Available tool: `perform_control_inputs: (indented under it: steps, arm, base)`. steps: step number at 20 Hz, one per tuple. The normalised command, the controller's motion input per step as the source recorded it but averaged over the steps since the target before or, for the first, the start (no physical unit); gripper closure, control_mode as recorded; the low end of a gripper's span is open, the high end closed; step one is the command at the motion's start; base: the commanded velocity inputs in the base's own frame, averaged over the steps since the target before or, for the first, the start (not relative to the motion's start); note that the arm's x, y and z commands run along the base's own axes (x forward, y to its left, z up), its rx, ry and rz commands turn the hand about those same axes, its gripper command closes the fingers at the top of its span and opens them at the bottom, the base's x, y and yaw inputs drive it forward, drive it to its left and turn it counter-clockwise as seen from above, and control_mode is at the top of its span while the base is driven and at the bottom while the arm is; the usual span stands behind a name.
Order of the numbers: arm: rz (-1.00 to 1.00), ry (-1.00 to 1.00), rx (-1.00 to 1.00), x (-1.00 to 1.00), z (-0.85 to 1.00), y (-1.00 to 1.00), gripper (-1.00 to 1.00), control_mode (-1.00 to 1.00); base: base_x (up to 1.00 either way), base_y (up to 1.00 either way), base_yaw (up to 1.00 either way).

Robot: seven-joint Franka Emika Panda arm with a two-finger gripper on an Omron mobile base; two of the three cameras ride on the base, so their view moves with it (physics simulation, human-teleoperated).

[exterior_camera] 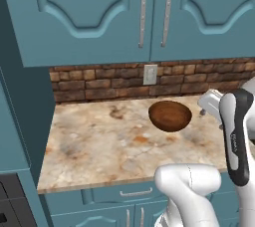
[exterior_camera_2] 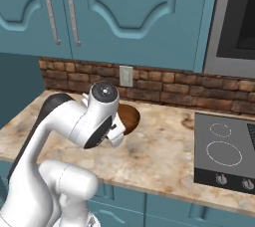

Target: Pick the cup and bowl from the counter and place them on the counter next to the sink.

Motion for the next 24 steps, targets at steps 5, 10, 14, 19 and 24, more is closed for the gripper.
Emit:
perform_control_inputs:
  steps: [5, 10, 14, 19, 24]
  arm:
    - [0.00, 0.00, 0.00, 0.29, -0.26, 0.00, -1.00, -1.00]
    - [0.00, 0.00, 0.00, 0.33, -0.29, 0.00, -1.00, -1.00]
    - [0.00, 0.01, 0.00, 0.41, -0.21, 0.00, -1.00, -1.00]
    - [0.00, 0.06, 0.00, 0.55, -0.16, -0.09, -1.00, -1.00]
    - [0.00, 0.09, 0.00, 0.32, -0.10, -0.41, -1.00, -1.00]
  base:
    - [0.00, 0.00, 0.00]
    - [0.00, 0.00, 0.00]
    - [0.00, 0.00, 0.00]
    - [0.00, 0.00, 0.00]
    - [0.00, 0.00, 0.00]
